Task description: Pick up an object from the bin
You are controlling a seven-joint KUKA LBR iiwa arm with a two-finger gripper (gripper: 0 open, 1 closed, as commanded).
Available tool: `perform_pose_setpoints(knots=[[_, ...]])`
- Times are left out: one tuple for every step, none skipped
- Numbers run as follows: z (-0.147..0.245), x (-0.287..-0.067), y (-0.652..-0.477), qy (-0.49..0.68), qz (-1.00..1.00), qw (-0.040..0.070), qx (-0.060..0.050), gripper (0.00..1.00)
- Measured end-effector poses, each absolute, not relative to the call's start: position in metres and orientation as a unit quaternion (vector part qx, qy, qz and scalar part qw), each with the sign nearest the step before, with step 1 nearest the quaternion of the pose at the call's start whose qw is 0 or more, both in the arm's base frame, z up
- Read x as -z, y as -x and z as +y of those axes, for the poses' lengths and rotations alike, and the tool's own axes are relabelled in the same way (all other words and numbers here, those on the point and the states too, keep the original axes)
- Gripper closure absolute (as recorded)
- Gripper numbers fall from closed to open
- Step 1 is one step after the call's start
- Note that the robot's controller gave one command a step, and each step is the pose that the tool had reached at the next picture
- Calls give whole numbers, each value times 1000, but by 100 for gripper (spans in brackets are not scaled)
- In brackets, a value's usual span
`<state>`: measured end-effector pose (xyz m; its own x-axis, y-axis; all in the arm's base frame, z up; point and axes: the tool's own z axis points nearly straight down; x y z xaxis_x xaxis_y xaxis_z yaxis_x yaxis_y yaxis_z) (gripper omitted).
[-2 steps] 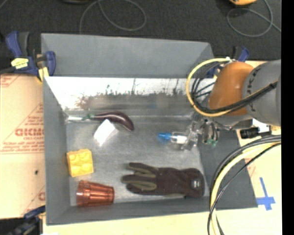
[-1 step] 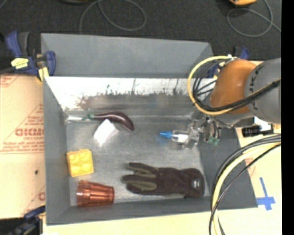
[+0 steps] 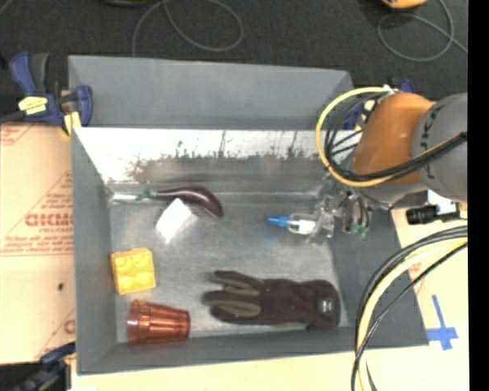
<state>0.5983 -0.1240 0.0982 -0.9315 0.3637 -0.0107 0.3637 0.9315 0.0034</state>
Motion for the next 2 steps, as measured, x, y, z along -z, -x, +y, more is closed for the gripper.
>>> perform_pose_setpoints(knots=[[-124,-114,-600,-185,983,9,-1,100],[-125,-118,-600,-184,983,10,-1,100]])
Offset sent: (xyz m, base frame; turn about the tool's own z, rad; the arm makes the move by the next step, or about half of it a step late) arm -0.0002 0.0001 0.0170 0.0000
